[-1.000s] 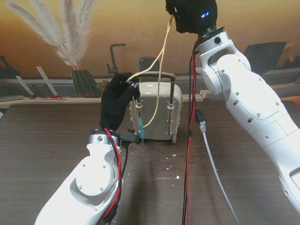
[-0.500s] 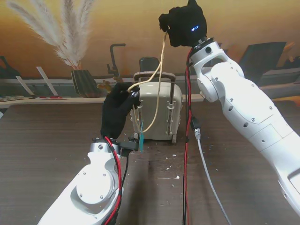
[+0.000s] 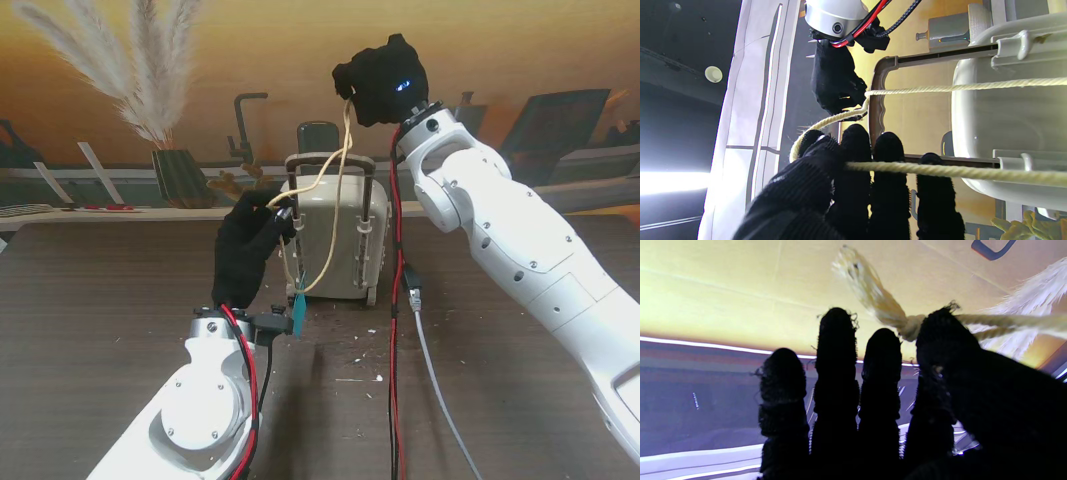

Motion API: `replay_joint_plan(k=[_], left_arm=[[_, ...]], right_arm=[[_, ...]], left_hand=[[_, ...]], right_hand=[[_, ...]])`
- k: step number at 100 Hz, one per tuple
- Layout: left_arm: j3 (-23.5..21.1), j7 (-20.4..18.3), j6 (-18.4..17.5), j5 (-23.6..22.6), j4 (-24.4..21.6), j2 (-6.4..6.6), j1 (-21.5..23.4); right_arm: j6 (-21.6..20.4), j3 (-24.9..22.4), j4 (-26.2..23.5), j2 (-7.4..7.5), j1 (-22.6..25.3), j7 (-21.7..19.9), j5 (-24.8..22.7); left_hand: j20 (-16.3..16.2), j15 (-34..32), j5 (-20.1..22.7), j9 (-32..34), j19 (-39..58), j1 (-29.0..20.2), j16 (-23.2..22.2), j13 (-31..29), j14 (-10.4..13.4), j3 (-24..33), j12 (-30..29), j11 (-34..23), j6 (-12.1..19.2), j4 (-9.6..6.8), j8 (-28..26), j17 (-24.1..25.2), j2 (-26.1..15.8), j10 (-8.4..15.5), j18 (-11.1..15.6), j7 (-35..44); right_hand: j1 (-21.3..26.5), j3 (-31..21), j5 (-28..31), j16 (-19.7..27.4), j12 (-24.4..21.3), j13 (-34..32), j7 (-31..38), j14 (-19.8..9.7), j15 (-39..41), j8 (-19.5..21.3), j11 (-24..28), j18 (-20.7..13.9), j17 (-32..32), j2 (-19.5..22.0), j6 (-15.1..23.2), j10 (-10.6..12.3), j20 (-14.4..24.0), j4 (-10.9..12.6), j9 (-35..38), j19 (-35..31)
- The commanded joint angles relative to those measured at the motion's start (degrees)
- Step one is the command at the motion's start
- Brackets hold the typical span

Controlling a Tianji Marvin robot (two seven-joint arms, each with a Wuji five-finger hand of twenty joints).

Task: Attach a luggage tag to a suitcase

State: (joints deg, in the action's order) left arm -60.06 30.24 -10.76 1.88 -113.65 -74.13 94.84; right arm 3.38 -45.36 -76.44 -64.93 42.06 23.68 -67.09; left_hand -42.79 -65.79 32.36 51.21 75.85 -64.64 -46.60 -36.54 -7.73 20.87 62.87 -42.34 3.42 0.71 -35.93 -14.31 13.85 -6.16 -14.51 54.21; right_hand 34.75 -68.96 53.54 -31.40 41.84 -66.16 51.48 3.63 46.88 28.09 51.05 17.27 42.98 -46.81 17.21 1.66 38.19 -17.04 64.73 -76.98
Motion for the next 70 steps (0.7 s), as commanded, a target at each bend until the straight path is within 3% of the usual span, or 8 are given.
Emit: replay_joint_plan(k=[1,44,70], left_arm=[[-0.03,-0.25,-0.45,-0.44,-0.84,-0.09,0.26],[-0.74,0.10,-1.73,-0.89,-2.37,0.09,2.07],[-0.33,-0.04,-1.98,-0.36,-2.84,-0.01,0.98]], right_arm=[[-0.47,0.39,-0.05,-0.03,-0.23,-1.11,-0.15],[-0.15,4.18,1.53,-0.60,-2.92,-4.58,1.34],[-1.28,3.69,-0.18,-0.36,-2.59,-7.48,1.74]], left_hand=[[0.50,0.83,1.25,-0.13,-0.09,-3.57,1.27,0.29,0.25,-0.86,-0.37,0.05,2.93,-1.02,-0.03,0.30,-0.60,0.54,0.44,1.23],[0.58,0.89,1.23,-0.13,-0.10,-3.61,1.31,0.26,0.27,-0.93,-0.41,0.06,2.90,-0.97,0.16,0.30,-0.60,0.56,0.44,1.34],[0.64,0.96,1.18,-0.18,-0.13,-3.65,1.34,0.28,0.30,-1.00,-0.42,0.08,2.95,-0.94,0.22,0.32,-0.67,0.58,0.48,1.36]], right_hand=[[2.09,-0.25,2.00,0.45,-0.27,-0.21,4.89,-0.34,-0.81,-0.46,-0.56,-0.48,-0.61,3.58,4.31,0.84,-0.35,0.52,0.00,0.44],[2.02,-0.20,1.72,0.45,-0.37,-0.21,5.25,-0.53,-1.35,-1.42,-0.91,-0.46,-0.54,3.51,4.08,1.15,-0.54,0.51,0.04,0.80],[1.72,0.00,0.81,0.78,-1.27,0.24,4.26,-0.63,-2.81,-4.06,-2.54,-0.62,-1.12,3.50,2.53,0.99,-1.04,0.49,-0.32,2.15]])
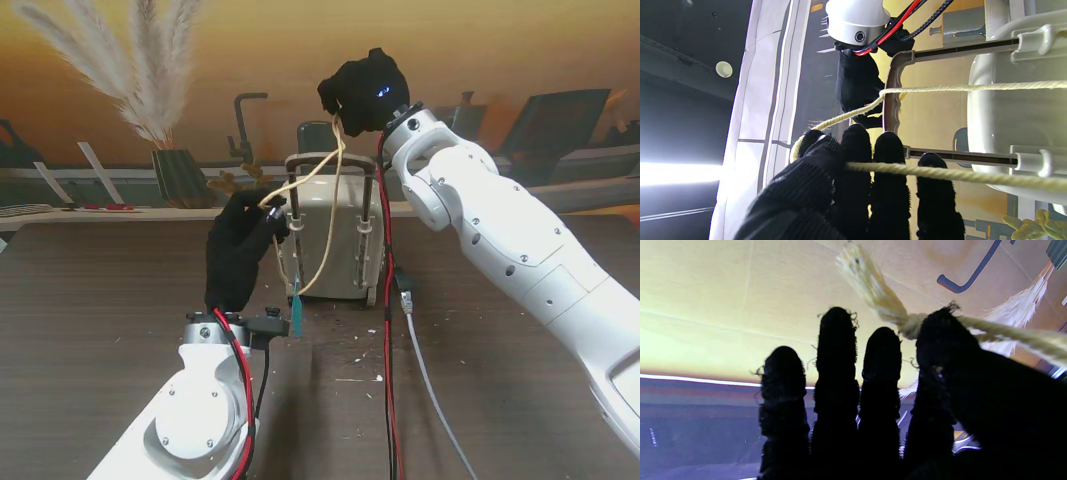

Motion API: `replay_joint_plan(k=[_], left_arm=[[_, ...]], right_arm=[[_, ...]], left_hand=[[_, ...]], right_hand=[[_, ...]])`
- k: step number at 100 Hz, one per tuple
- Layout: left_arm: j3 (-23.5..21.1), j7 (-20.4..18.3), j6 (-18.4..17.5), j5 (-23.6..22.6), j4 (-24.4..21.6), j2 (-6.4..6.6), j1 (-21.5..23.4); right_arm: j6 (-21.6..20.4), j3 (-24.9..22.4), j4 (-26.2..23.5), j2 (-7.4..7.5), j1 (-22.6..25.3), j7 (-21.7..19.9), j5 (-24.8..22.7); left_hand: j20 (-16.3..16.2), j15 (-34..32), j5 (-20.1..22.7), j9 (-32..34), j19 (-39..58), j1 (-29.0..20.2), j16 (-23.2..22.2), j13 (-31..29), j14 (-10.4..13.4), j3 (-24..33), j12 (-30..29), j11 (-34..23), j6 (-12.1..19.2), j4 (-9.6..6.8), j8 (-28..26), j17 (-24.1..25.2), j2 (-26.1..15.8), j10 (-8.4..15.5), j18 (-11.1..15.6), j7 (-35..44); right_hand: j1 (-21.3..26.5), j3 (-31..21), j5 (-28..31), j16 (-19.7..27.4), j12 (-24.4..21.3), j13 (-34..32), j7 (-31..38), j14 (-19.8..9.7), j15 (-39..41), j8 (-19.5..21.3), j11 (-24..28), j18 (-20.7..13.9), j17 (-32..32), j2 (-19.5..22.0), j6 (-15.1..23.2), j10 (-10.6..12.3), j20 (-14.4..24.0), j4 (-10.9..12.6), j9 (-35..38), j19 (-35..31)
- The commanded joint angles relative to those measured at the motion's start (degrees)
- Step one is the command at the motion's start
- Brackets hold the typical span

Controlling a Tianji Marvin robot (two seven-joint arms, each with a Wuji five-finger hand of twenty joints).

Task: Attach a luggage tag to a suitcase

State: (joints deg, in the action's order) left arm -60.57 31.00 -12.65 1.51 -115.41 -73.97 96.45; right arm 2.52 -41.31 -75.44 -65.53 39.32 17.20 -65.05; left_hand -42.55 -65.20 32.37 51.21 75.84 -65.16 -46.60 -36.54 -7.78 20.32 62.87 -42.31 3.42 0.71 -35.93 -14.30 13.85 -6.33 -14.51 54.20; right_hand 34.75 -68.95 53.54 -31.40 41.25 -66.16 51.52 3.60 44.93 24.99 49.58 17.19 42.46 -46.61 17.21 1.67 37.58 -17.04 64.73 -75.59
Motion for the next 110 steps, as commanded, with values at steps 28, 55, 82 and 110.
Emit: replay_joint_plan(k=[28,55,82,110], left_arm=[[1.24,-0.57,-0.05,-0.36,-1.36,-0.38,-2.14],[1.26,-0.10,-0.37,-1.03,-1.43,-0.44,-2.00],[1.33,0.28,-0.24,-1.16,-1.65,-0.53,-1.92],[1.41,0.71,-0.13,-1.08,-1.62,-0.67,-2.01]], right_arm=[[-1.87,-1.57,-3.72,0.91,1.01,-5.47,-0.68],[-2.97,-2.25,-4.65,1.11,1.52,-6.29,-0.57],[-3.67,-2.98,-6.05,1.47,1.94,-6.89,-1.85],[-4.82,-9.50,-12.44,2.26,7.60,-4.31,-4.70]], left_hand=[[0.48,0.44,1.16,-0.22,-0.15,-3.14,1.38,0.29,0.43,-0.52,-0.45,0.08,2.98,-0.93,0.25,0.32,-0.66,0.87,0.52,1.43],[0.53,0.44,1.15,-0.17,-0.13,-3.18,1.38,0.27,0.38,-0.53,-0.47,0.07,3.03,-0.91,0.30,0.27,-0.67,0.84,0.49,1.46],[0.59,0.47,1.13,-0.23,-0.18,-3.20,1.39,0.32,0.38,-0.58,-0.45,0.10,3.04,-0.89,0.33,0.37,-0.76,0.83,0.49,1.46],[0.67,0.54,1.05,-0.29,-0.27,-3.24,1.41,0.41,0.43,-0.69,-0.43,0.15,3.09,-0.88,0.35,0.53,-0.79,0.89,0.61,1.46]], right_hand=[[-0.91,0.13,-2.00,1.19,-2.33,1.55,2.71,-0.72,-3.58,-4.78,-4.97,-0.99,-1.82,1.85,1.38,1.01,-0.94,0.29,-2.06,2.87],[-5.00,3.71,-5.88,1.18,-2.90,2.73,0.88,-0.81,-4.64,-6.49,-6.13,-1.50,-2.73,-0.97,-0.07,0.71,-1.07,-1.69,-4.70,3.88],[-7.24,3.80,-6.60,0.87,-3.95,3.26,-2.23,-1.07,-5.08,-6.56,-5.51,-1.92,-2.98,-2.59,-1.20,1.04,-0.83,-2.30,-6.42,4.41],[-7.39,4.14,-7.04,0.70,-4.42,3.34,-2.67,-0.85,-5.00,-5.78,-5.10,-1.99,-3.04,-0.08,-1.33,0.78,-0.70,-2.12,-6.71,4.63]])
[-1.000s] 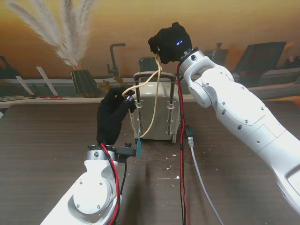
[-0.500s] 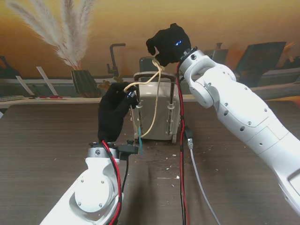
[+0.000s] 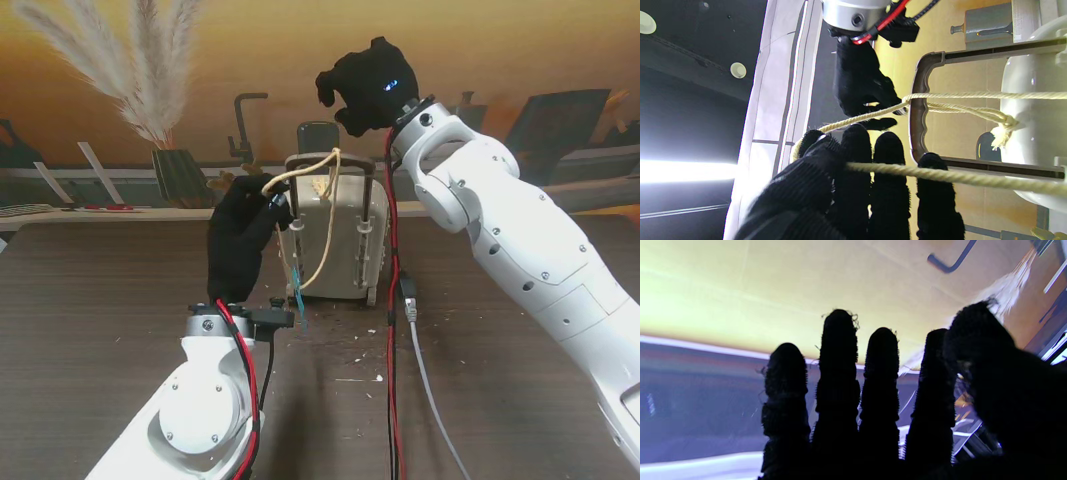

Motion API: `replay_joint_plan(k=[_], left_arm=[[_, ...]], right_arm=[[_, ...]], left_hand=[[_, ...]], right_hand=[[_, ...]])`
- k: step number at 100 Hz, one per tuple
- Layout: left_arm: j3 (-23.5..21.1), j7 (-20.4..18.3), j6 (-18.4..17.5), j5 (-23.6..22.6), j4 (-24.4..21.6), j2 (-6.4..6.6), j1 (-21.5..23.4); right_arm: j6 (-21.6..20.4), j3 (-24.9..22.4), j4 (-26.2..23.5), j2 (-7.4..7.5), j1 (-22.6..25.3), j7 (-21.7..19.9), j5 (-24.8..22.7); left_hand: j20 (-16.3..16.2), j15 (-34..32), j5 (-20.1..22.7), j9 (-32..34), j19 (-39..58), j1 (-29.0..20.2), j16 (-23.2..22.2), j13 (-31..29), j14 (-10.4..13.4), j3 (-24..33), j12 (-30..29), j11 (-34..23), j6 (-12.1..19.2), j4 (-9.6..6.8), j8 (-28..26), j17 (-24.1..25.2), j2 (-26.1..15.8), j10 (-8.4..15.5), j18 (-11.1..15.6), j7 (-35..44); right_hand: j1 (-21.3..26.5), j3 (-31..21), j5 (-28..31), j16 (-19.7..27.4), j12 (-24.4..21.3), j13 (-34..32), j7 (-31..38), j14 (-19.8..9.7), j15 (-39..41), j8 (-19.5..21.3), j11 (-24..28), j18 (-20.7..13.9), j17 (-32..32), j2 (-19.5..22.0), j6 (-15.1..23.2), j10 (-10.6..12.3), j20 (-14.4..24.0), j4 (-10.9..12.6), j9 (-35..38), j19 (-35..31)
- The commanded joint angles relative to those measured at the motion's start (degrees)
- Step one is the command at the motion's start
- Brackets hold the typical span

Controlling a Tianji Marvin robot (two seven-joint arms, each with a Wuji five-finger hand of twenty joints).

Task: Attach a luggage tag to a suitcase

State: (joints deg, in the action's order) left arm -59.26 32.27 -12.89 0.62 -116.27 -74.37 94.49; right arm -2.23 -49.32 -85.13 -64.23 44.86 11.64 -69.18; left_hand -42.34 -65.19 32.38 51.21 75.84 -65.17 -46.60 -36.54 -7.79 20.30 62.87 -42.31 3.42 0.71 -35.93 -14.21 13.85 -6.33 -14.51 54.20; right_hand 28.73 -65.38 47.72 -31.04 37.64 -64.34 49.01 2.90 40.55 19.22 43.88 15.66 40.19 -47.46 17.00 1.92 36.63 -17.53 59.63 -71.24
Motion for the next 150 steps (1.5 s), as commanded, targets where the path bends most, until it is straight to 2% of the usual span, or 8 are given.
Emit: replay_joint_plan(k=[1,18,40,71,100,124,139,150], left_arm=[[0.10,-0.54,0.11,-0.18,-0.74,-0.28,-0.04],[-0.15,0.17,0.00,0.21,-0.28,-0.48,0.17],[-0.39,0.44,0.15,1.42,-0.29,-0.62,0.29],[0.63,0.19,0.21,1.87,-0.70,-0.70,0.01],[0.65,2.30,4.12,-2.81,-2.35,-0.79,1.63],[-0.57,2.63,6.00,-6.16,-3.51,-0.34,3.29],[-1.02,1.85,5.76,-6.60,-4.13,0.03,4.16],[-1.19,1.15,5.37,-6.46,-4.37,0.24,4.48]], right_arm=[[-0.10,-1.91,-3.17,0.99,2.52,1.64,-0.69],[-1.23,-10.45,-12.41,1.61,12.59,5.79,-3.02],[-3.02,-20.36,-25.82,1.92,28.74,2.24,-0.86],[-2.18,-24.41,-33.23,1.89,43.41,-0.85,2.41],[1.65,-19.89,-31.59,1.07,46.21,1.25,7.41],[3.45,-15.75,-28.84,0.42,44.59,1.28,12.41],[4.10,-13.97,-27.66,0.48,42.85,-1.48,14.28],[5.05,-12.65,-26.80,0.54,41.42,-3.28,15.26]], left_hand=[[0.46,0.54,1.04,-0.30,-0.27,-3.22,1.41,0.41,0.44,-0.68,-0.43,0.15,3.10,-0.87,0.35,0.45,-0.79,0.89,0.60,1.47],[0.50,0.57,1.01,-0.38,-0.31,-3.25,1.42,0.47,0.45,-0.77,-0.45,0.19,3.18,-0.83,0.33,0.51,-0.85,0.89,0.61,1.52],[0.56,0.65,0.91,-0.51,-0.44,-3.32,1.44,0.62,0.45,-0.99,-0.51,0.26,3.29,-0.76,0.38,0.80,-0.98,0.95,0.77,1.51],[0.64,1.31,0.83,-0.68,-0.56,-3.48,1.74,0.90,0.25,-1.55,-1.22,1.16,3.48,-0.66,0.64,1.01,-1.06,1.01,0.68,1.30],[-2.70,0.31,0.87,-0.31,3.95,-3.27,1.51,0.11,0.19,-2.01,-1.81,1.80,3.62,-1.01,1.23,-2.84,-0.64,1.04,1.28,0.91],[-7.03,-0.99,1.89,0.43,8.53,-2.75,1.36,-1.10,0.16,-1.69,-2.88,3.05,2.67,-1.34,3.57,-8.15,0.58,0.87,3.83,-1.44],[-7.41,-0.95,2.45,0.55,8.43,-2.57,1.43,-1.08,0.10,-1.72,-3.55,4.03,2.34,-1.30,5.08,-8.00,0.86,0.76,3.97,-3.07],[-7.45,-0.67,2.65,0.55,8.09,-2.52,1.54,-0.84,0.06,-1.82,-3.78,4.55,2.13,-1.23,5.65,-7.67,0.99,0.71,3.93,-3.69]], right_hand=[[-1.35,0.62,-1.23,0.33,-0.82,1.50,-0.10,-0.13,-0.59,0.00,0.62,-0.45,-0.77,0.88,-1.10,0.54,0.26,-1.62,-1.61,0.27],[-1.41,1.86,-1.48,0.06,-0.89,1.36,0.71,0.49,0.07,-0.39,1.07,-0.11,-0.79,2.74,-1.54,0.22,0.59,-1.31,-1.26,-0.22],[-0.97,4.81,-0.85,-0.68,0.81,-0.07,3.32,1.62,2.34,-0.62,4.07,0.89,-0.16,6.52,-2.96,-0.29,1.47,0.65,0.26,-2.12],[-0.52,4.98,0.89,-1.60,1.93,-2.17,4.02,2.90,5.66,-0.57,6.12,2.24,1.24,9.35,-4.89,-1.40,2.52,1.98,3.00,-5.37],[3.03,5.91,0.06,-2.27,3.09,-3.70,2.62,4.11,9.61,-4.46,8.01,3.71,2.33,12.08,-7.72,-2.16,3.55,1.88,5.38,-8.80],[6.46,6.95,-4.29,-3.00,5.02,-4.85,-0.08,3.99,13.99,-7.73,11.03,3.89,3.75,14.18,-5.56,-1.43,4.59,1.99,6.94,-11.99],[6.63,6.03,-7.33,-2.58,6.05,-5.08,-9.41,3.88,15.97,-8.18,12.39,3.85,4.15,16.68,-4.40,-1.05,4.75,3.91,7.39,-13.11],[6.43,5.31,-9.62,-2.44,6.24,-4.73,-13.54,4.02,15.88,-8.81,12.29,3.78,3.82,18.49,-4.37,-1.07,4.69,7.21,7.14,-12.95]])
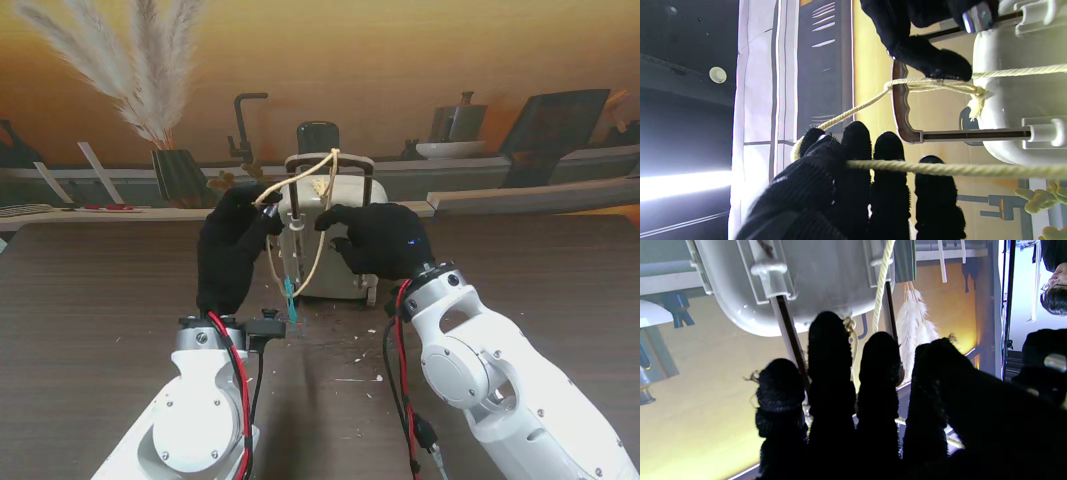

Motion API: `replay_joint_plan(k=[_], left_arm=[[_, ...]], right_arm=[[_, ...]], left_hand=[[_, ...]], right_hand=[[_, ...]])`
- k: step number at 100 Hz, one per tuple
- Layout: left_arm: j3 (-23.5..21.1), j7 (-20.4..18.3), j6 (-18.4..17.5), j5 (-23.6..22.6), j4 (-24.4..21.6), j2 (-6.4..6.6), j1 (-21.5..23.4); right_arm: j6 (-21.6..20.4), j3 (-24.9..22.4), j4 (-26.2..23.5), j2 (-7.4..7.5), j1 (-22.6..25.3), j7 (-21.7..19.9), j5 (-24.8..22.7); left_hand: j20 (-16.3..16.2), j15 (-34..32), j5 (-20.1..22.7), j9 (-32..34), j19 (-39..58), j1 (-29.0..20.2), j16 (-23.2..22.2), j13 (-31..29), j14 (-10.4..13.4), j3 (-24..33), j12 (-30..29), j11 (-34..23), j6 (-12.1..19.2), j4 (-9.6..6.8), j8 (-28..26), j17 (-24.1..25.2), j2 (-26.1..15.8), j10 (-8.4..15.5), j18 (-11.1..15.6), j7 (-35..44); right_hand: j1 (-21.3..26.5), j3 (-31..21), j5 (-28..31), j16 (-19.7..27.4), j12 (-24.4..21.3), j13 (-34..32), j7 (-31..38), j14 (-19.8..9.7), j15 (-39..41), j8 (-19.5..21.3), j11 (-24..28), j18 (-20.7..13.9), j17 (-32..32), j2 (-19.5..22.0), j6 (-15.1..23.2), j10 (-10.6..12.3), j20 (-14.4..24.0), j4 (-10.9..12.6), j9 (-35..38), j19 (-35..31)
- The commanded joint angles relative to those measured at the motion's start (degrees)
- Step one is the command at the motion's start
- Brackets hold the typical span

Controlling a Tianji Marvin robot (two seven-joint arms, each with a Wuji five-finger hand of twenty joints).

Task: Attach a luggage tag to a suitcase

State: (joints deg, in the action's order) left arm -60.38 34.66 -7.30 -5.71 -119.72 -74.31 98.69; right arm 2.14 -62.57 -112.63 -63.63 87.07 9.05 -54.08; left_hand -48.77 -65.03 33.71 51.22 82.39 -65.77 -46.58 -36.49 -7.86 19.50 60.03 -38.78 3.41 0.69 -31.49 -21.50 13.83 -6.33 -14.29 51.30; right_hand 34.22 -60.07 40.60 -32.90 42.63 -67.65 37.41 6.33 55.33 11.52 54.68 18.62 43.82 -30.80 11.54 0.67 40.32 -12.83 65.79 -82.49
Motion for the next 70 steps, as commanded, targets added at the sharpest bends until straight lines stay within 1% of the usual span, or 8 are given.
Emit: replay_joint_plan(k=[1,20,51,70], left_arm=[[-0.10,-1.33,-0.26,-0.12,-0.93,0.22,0.31],[-0.31,-2.47,-0.90,0.24,-0.91,0.52,0.44],[-0.14,-3.05,-1.32,0.72,-0.71,0.61,0.21],[-0.13,-3.01,-1.26,0.60,-0.60,0.60,0.21]], right_arm=[[0.79,0.73,0.80,-0.07,-0.94,-0.80,0.21],[2.37,3.03,2.54,-0.16,-3.37,-2.05,1.23],[4.68,6.10,4.81,-0.33,-6.80,-3.53,2.13],[7.20,7.43,6.00,-0.44,-8.42,-3.98,1.67]], left_hand=[[-1.01,-0.81,1.33,0.51,1.51,-1.93,1.52,-0.87,0.13,-1.03,-0.96,1.07,2.14,-1.21,1.24,-0.34,1.00,0.70,3.71,-0.82],[-1.01,-0.42,1.37,0.41,1.11,-1.91,1.66,-0.66,0.12,-1.26,-1.03,1.52,2.06,-1.14,1.64,0.02,1.10,0.66,3.71,-1.28],[-1.02,-0.18,1.43,0.39,0.76,-1.92,1.70,-0.55,0.15,-1.57,-0.92,1.79,1.94,-1.11,2.05,0.30,1.18,0.68,3.70,-1.72],[-1.04,-0.12,1.50,0.38,0.68,-1.94,1.69,-0.53,0.13,-1.74,-0.83,1.90,1.96,-1.11,2.18,0.33,1.17,0.71,3.70,-1.87]], right_hand=[[1.01,0.01,-2.74,-0.57,1.26,-1.30,-2.08,0.64,1.04,-1.12,1.49,0.82,0.08,1.87,1.11,0.18,1.00,2.55,0.94,-1.64],[2.98,1.12,-6.39,-0.39,1.34,0.08,-2.05,0.67,0.05,0.29,0.76,0.55,-1.35,2.28,2.73,0.03,0.85,1.53,-0.61,-0.58],[4.87,2.47,-8.77,-0.13,1.48,1.67,-2.06,0.70,-1.59,0.98,-0.14,0.20,-3.02,2.67,5.05,-0.13,0.64,0.48,-2.57,1.04],[4.52,2.72,-9.86,-0.24,1.66,1.75,-2.23,0.77,-1.74,1.12,-0.08,0.27,-3.13,2.86,4.44,-0.32,0.75,0.47,-2.85,1.23]])
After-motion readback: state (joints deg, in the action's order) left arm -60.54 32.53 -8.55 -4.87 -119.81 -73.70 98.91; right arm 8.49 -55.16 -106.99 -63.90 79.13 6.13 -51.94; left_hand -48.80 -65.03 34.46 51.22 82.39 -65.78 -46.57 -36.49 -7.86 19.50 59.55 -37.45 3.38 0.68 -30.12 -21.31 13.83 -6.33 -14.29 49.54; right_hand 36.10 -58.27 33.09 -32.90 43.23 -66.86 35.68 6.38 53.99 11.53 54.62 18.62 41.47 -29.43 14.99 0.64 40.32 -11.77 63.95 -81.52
